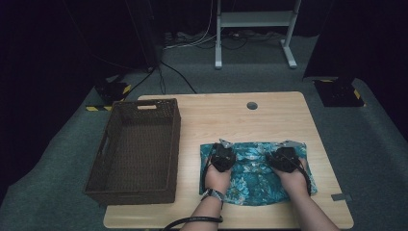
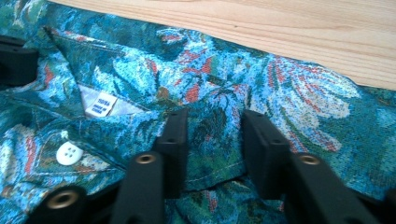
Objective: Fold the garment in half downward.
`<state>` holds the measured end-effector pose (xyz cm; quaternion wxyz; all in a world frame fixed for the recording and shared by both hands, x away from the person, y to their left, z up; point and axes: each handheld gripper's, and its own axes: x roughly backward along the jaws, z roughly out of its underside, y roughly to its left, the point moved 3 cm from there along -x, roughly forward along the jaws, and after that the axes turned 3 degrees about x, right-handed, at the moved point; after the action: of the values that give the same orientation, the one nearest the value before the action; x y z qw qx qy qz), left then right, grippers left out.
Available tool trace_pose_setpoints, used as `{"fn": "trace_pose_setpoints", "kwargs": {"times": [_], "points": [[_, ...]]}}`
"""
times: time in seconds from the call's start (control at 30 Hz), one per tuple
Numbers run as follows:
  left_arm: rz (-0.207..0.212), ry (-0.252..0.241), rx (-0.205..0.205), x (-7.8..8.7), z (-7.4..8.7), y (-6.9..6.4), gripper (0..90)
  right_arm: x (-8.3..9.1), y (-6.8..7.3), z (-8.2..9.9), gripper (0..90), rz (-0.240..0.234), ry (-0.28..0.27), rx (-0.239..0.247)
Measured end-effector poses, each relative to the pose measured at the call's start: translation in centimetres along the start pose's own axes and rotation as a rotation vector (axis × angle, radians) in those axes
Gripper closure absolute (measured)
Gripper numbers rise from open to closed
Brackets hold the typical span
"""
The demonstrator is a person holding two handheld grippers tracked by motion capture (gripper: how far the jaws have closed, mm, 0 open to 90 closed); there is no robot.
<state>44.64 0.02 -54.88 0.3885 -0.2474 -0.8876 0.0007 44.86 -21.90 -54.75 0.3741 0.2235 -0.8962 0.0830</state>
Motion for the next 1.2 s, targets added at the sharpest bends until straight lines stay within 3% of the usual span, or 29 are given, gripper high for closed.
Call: {"fn": "trace_pose_setpoints", "kwargs": {"times": [0.07, 0.17, 0.37, 0.57, 0.8, 1.07, 1.2], "points": [[-0.001, -0.003, 0.002, 0.3, -0.1, 0.0, 85.3, 0.3, 0.2, -0.1, 80.5, 0.019, -0.014, 0.018], [-0.007, -0.018, 0.008, 0.7, -0.2, -0.1, 85.3, 0.7, 0.6, -0.2, 83.8, 0.025, -0.025, 0.037], [0.007, -0.05, 0.024, 2.0, -0.1, -0.3, 85.2, 2.1, 1.3, -0.4, 84.7, 0.04, -0.068, 0.048], [0.029, -0.081, 0.043, 4.0, 0.6, -0.7, 84.9, 4.7, 2.5, -0.4, 84.4, 0.038, -0.127, 0.096], [0.035, -0.103, 0.012, 6.1, 2.0, -2.1, 84.9, 6.3, 3.6, 1.6, 84.4, 0.031, -0.158, 0.104], [0.047, -0.081, -0.002, 6.2, 3.8, -3.0, 84.4, 6.9, 4.2, 3.6, 84.1, 0.029, -0.17, 0.105], [0.057, -0.078, -0.011, 6.6, 4.5, -3.3, 83.8, 7.0, 4.4, 4.9, 84.1, 0.039, -0.175, 0.128]]}}
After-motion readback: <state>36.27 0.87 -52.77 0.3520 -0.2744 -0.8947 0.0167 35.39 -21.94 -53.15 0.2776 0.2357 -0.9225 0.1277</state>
